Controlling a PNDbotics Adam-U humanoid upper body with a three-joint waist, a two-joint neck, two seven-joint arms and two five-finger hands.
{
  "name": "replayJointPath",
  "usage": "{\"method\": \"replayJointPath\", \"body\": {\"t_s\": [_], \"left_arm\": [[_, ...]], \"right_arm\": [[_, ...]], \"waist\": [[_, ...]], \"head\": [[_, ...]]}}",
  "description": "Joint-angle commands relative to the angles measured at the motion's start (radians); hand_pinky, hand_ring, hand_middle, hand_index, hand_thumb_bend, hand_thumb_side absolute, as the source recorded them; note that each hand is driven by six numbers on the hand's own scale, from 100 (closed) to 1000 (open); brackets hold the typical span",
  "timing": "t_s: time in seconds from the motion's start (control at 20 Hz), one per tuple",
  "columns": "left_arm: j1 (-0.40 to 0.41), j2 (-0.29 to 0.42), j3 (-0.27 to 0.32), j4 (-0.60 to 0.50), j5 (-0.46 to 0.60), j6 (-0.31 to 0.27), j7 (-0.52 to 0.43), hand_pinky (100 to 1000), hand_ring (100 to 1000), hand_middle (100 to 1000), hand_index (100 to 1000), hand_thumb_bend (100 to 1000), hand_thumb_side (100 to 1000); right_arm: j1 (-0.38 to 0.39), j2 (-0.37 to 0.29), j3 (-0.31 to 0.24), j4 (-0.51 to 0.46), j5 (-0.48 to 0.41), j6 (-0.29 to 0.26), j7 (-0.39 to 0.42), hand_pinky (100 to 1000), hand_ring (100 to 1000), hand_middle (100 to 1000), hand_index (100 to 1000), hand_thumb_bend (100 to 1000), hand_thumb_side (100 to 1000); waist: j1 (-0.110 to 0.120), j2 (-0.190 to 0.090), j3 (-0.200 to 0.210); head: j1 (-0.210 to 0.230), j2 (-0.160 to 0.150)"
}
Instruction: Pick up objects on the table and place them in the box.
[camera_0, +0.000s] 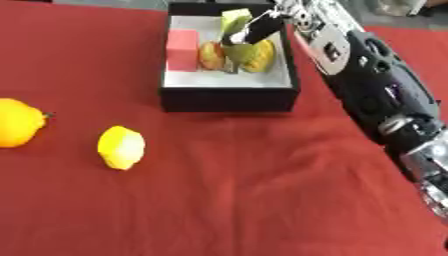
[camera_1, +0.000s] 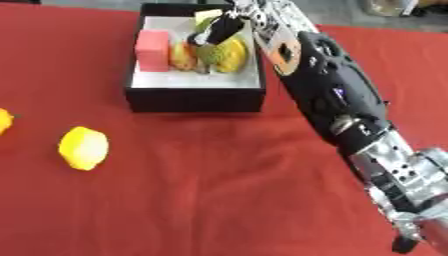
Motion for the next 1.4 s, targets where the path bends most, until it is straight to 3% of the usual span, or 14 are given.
{"method": "replayJointPath", "body": {"t_s": [0.05,0.3,0.45,0.7,0.8,0.9,1.05,1.15,1.4], "left_arm": [[0.002,0.043,0.017,-0.005,-0.003,-0.003,0.006,767,867,795,821,563,628],[0.028,0.067,0.027,-0.003,-0.003,-0.006,0.014,767,866,795,822,562,628],[0.039,0.079,0.031,-0.004,-0.003,-0.007,0.017,767,866,795,822,562,628],[0.050,0.096,0.035,-0.009,-0.003,-0.006,0.018,768,865,796,823,562,628],[0.055,0.104,0.037,-0.009,-0.003,-0.005,0.019,767,862,795,822,561,629],[0.062,0.115,0.038,-0.008,-0.004,-0.002,0.018,765,858,794,823,561,630],[0.072,0.146,0.036,-0.003,-0.011,0.008,0.011,762,857,794,826,562,631],[0.073,0.187,0.030,-0.003,-0.023,0.018,-0.008,767,859,795,838,568,630],[0.070,0.351,-0.016,-0.009,-0.128,0.077,-0.214,792,866,803,860,576,628]], "right_arm": [[0.009,-0.090,-0.016,-0.145,-0.118,0.029,0.007,863,891,862,946,629,269],[0.148,-0.251,-0.059,-0.483,-0.419,0.151,-0.017,850,869,822,924,446,287],[0.265,-0.339,-0.112,-0.682,-0.626,0.224,-0.072,848,857,800,910,280,322],[0.452,-0.419,-0.203,-0.890,-0.892,0.272,-0.184,846,849,785,907,137,364],[0.523,-0.428,-0.239,-0.907,-0.977,0.247,-0.211,848,852,786,912,121,358],[0.592,-0.420,-0.275,-0.910,-1.041,0.206,-0.231,849,852,782,912,162,310],[0.671,-0.401,-0.315,-0.912,-1.100,0.133,-0.254,845,840,761,901,308,215],[0.714,-0.388,-0.332,-0.912,-1.111,0.072,-0.257,843,832,751,894,344,187],[0.805,-0.351,-0.349,-0.912,-1.110,-0.011,-0.275,844,825,742,883,320,186]], "waist": [[0.013,-0.039,-0.009],[0.013,-0.051,-0.034],[0.016,-0.052,-0.047],[0.024,-0.050,-0.061],[0.029,-0.050,-0.065],[0.034,-0.049,-0.071],[0.042,-0.051,-0.079],[0.047,-0.052,-0.085],[0.059,-0.057,-0.097]], "head": [[0.013,0.010],[0.032,0.016],[0.040,0.015],[0.064,0.014],[0.074,0.017],[0.083,0.024],[0.101,0.035],[0.114,0.038],[0.123,0.037]]}}
